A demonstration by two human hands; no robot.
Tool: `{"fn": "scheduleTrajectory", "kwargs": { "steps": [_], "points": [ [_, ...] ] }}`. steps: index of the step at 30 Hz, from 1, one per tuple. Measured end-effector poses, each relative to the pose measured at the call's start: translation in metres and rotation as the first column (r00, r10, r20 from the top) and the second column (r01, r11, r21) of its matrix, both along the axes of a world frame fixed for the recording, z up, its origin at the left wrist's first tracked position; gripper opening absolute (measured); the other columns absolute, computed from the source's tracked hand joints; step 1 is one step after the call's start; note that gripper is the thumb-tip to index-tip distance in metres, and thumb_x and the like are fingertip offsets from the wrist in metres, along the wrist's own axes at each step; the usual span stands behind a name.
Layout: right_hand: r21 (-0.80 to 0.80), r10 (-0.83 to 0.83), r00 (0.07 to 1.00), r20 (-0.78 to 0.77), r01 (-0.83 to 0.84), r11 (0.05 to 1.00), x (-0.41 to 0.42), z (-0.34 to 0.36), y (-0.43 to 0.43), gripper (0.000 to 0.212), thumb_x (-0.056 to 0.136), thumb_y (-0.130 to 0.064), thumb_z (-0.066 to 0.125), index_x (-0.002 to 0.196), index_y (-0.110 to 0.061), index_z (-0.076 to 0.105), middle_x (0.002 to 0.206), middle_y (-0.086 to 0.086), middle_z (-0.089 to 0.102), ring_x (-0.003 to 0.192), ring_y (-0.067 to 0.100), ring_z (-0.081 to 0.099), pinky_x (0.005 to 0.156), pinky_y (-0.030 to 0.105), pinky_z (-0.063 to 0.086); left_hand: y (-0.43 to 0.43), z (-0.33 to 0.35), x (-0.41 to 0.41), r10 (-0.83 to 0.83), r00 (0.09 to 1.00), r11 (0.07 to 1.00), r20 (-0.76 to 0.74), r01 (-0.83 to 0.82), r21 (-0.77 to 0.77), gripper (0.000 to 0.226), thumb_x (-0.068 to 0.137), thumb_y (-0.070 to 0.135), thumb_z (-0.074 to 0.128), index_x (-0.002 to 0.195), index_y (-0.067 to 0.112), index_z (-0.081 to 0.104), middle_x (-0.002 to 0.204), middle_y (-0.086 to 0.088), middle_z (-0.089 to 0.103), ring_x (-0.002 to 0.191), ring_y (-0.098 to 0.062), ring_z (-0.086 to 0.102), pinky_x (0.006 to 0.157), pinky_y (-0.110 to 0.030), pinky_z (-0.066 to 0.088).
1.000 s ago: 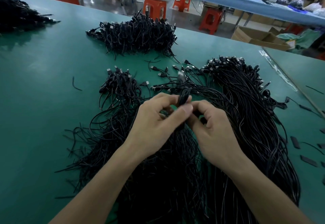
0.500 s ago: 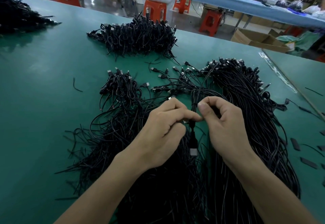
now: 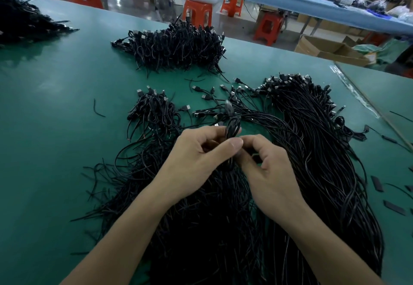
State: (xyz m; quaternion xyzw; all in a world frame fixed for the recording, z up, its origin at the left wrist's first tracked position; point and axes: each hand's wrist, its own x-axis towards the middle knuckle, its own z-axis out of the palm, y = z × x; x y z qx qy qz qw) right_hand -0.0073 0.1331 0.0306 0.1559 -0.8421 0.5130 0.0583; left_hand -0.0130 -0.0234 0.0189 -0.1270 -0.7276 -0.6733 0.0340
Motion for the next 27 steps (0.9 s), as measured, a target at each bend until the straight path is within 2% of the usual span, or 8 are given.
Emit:
{"fn": "scheduleTrajectory", "kwargs": {
  "steps": [2, 6, 9, 12, 14, 18, 22, 27],
  "points": [
    [-0.024, 0.006, 0.998, 0.064, -0.004, 1.000, -0.002, 0.000, 0.001, 0.013, 0.099, -0.017, 0.058, 0.098, -0.020, 0.071, 0.094, -0.004, 0.072, 0.091, 0.013, 0.068, 0.081, 0.032, 0.056, -0.004, -0.001, -0.001, -0.037, 0.999, 0.999, -0.024, 0.036, -0.012, 0.020, 0.087, 0.043, 0.070, 0.106, 0.045, 0.073, 0.084, -0.007, 0.070, 0.073, -0.012, 0.059, 0.074, -0.032, 0.055],
    [-0.225, 0.152, 0.952, 0.266, -0.092, 0.970, -0.004, 0.002, 0.004, 0.020, 0.100, -0.014, 0.055, 0.085, -0.019, 0.067, 0.071, -0.018, 0.068, 0.069, -0.007, 0.062, 0.064, 0.008, 0.046, -0.009, 0.000, 0.001, -0.078, 0.994, 0.986, -0.080, 0.065, -0.152, 0.015, 0.093, 0.033, 0.069, 0.107, 0.034, 0.071, 0.092, 0.001, 0.073, 0.083, -0.020, 0.070, 0.080, -0.038, 0.058],
    [-0.271, 0.217, 0.921, 0.323, -0.130, 0.954, -0.010, 0.006, 0.010, 0.016, 0.092, -0.032, 0.061, 0.080, -0.026, 0.069, 0.065, -0.013, 0.064, 0.061, -0.002, 0.056, 0.058, 0.011, 0.044, -0.008, 0.004, 0.002, -0.075, 0.994, 0.985, -0.085, 0.061, -0.162, 0.012, 0.093, 0.039, 0.067, 0.105, 0.038, 0.070, 0.096, 0.012, 0.074, 0.084, -0.008, 0.072, 0.077, -0.027, 0.060],
    [-0.049, 0.026, 0.976, 0.216, -0.016, 0.999, -0.029, 0.002, 0.024, 0.012, 0.093, -0.036, 0.062, 0.085, -0.028, 0.067, 0.073, -0.011, 0.066, 0.064, -0.002, 0.058, 0.060, 0.012, 0.048, -0.014, 0.009, -0.010, 0.077, 0.997, 0.996, 0.012, -0.076, -0.047, 0.027, 0.079, 0.048, 0.067, 0.104, 0.040, 0.063, 0.089, 0.017, 0.073, 0.074, -0.004, 0.071, 0.063, -0.017, 0.056],
    [0.267, -0.157, 0.986, 0.056, 0.137, 0.954, -0.046, -0.005, 0.042, 0.009, 0.097, -0.027, 0.060, 0.103, -0.022, 0.065, 0.095, -0.009, 0.065, 0.085, -0.003, 0.059, 0.078, 0.014, 0.050, -0.024, 0.005, -0.028, 0.242, 0.968, 0.970, 0.071, -0.242, -0.012, 0.028, 0.080, 0.034, 0.072, 0.106, 0.034, 0.062, 0.084, 0.014, 0.074, 0.072, -0.003, 0.071, 0.060, -0.014, 0.053],
    [0.759, -0.404, 0.914, -0.020, 0.277, 0.589, -0.078, -0.029, 0.089, 0.046, 0.102, -0.021, 0.048, 0.147, -0.015, 0.040, 0.150, 0.010, 0.040, 0.135, 0.033, 0.037, 0.107, 0.047, 0.035, -0.053, -0.010, -0.065, 0.513, 0.855, 0.856, 0.079, -0.502, -0.125, 0.029, 0.088, 0.028, 0.075, 0.114, 0.023, 0.064, 0.090, 0.005, 0.070, 0.081, -0.012, 0.071, 0.079, -0.036, 0.061],
    [0.795, -0.521, 0.849, 0.092, 0.253, 0.551, -0.091, -0.043, 0.105, 0.053, 0.105, -0.028, 0.039, 0.155, -0.017, 0.025, 0.152, 0.019, 0.038, 0.136, 0.041, 0.036, 0.108, 0.051, 0.033, -0.071, -0.021, -0.089, 0.638, 0.768, 0.750, 0.065, -0.599, -0.280, 0.052, 0.092, 0.024, 0.072, 0.138, 0.013, 0.053, 0.104, 0.001, 0.067, 0.097, -0.022, 0.067, 0.095, -0.046, 0.055],
    [0.725, -0.497, 0.865, -0.071, 0.387, 0.570, -0.092, -0.043, 0.104, 0.035, 0.103, -0.026, 0.049, 0.137, -0.019, 0.052, 0.116, 0.017, 0.059, 0.097, 0.033, 0.059, 0.084, 0.046, 0.052, -0.074, -0.031, -0.095, 0.639, 0.769, 0.687, 0.020, -0.559, -0.465, 0.051, 0.091, 0.011, 0.071, 0.139, 0.013, 0.054, 0.125, -0.011, 0.062, 0.108, -0.027, 0.062, 0.096, -0.047, 0.053]
  ]
}}
